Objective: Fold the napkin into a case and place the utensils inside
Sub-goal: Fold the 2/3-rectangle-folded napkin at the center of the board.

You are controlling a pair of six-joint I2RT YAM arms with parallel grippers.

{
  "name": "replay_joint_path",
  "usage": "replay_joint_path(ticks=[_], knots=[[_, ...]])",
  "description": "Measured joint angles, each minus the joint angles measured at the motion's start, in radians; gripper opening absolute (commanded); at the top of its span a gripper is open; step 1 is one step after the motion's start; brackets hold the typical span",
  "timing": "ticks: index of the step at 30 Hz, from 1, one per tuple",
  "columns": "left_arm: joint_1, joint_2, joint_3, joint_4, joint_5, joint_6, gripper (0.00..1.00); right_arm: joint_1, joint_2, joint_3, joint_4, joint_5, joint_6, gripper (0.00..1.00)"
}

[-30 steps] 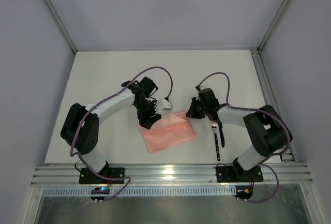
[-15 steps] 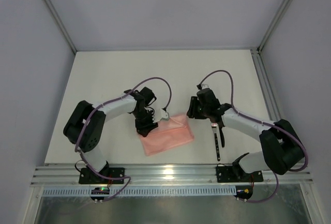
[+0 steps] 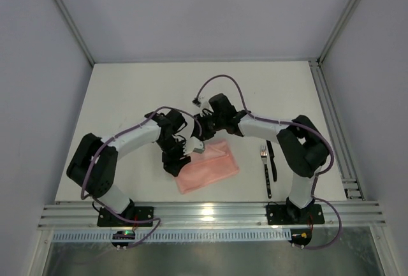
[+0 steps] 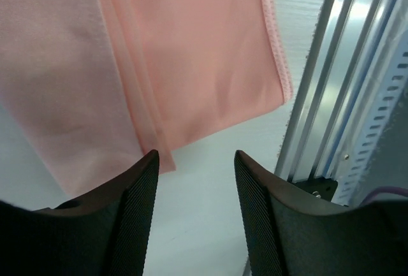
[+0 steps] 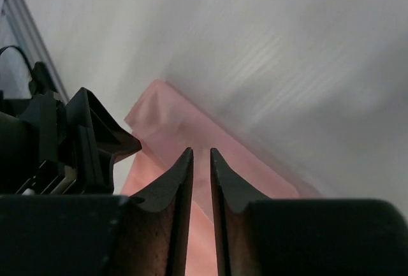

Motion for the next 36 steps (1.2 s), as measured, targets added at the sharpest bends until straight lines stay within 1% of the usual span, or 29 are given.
replay_joint_path(ticks=[2, 5, 8, 10, 12, 14, 16, 17, 19, 21, 23, 27, 30, 33, 36], knots=[[0.0, -0.029, 0.0, -0.05, 0.037, 0.013, 0.55, 0.01, 0.063, 0.035, 0.019, -0.093, -0.011, 0.14], [-0.011, -0.096, 0.007, -0.055, 0.095, 0.06, 0.55, 0.032, 0.128, 0.043, 0.024, -0.177, -0.029, 0.12], [-0.026, -0.154, 0.004, -0.066, 0.153, 0.108, 0.55, 0.048, 0.162, 0.014, 0.031, -0.219, -0.034, 0.12], [-0.031, -0.175, -0.007, -0.073, 0.188, 0.136, 0.57, 0.049, 0.162, -0.017, 0.042, -0.239, -0.033, 0.12], [-0.04, -0.19, -0.024, -0.077, 0.189, 0.154, 0.58, 0.048, 0.162, -0.033, 0.053, -0.251, -0.031, 0.11], [-0.071, -0.194, -0.045, -0.063, 0.158, 0.153, 0.59, 0.047, 0.162, -0.035, 0.054, -0.25, -0.035, 0.09], [-0.13, -0.193, -0.082, -0.022, 0.109, 0.146, 0.63, 0.044, 0.162, -0.035, 0.051, -0.242, -0.047, 0.08], [-0.159, -0.192, -0.1, -0.002, 0.087, 0.141, 0.69, 0.044, 0.162, -0.035, 0.045, -0.235, -0.055, 0.07], [-0.23, -0.189, -0.145, 0.048, 0.033, 0.124, 0.71, 0.043, 0.163, -0.035, 0.029, -0.227, -0.063, 0.06], [-0.29, -0.188, -0.185, 0.094, -0.023, 0.114, 0.75, 0.043, 0.171, -0.033, 0.012, -0.22, -0.072, 0.06], [-0.329, -0.188, -0.219, 0.144, -0.077, 0.104, 0.75, 0.042, 0.19, -0.028, 0.008, -0.23, -0.073, 0.06], [-0.37, -0.188, -0.266, 0.227, -0.158, 0.101, 0.76, 0.04, 0.195, -0.026, 0.013, -0.242, -0.069, 0.05], [-0.408, -0.2, -0.287, 0.273, -0.203, 0.105, 0.74, 0.04, 0.195, -0.026, 0.015, -0.242, -0.066, 0.05], [-0.452, -0.217, -0.316, 0.321, -0.244, 0.109, 0.69, 0.04, 0.195, -0.027, 0.016, -0.242, -0.064, 0.04], [-0.483, -0.24, -0.339, 0.357, -0.25, 0.109, 0.64, 0.04, 0.195, -0.027, 0.016, -0.241, -0.061, 0.04]])
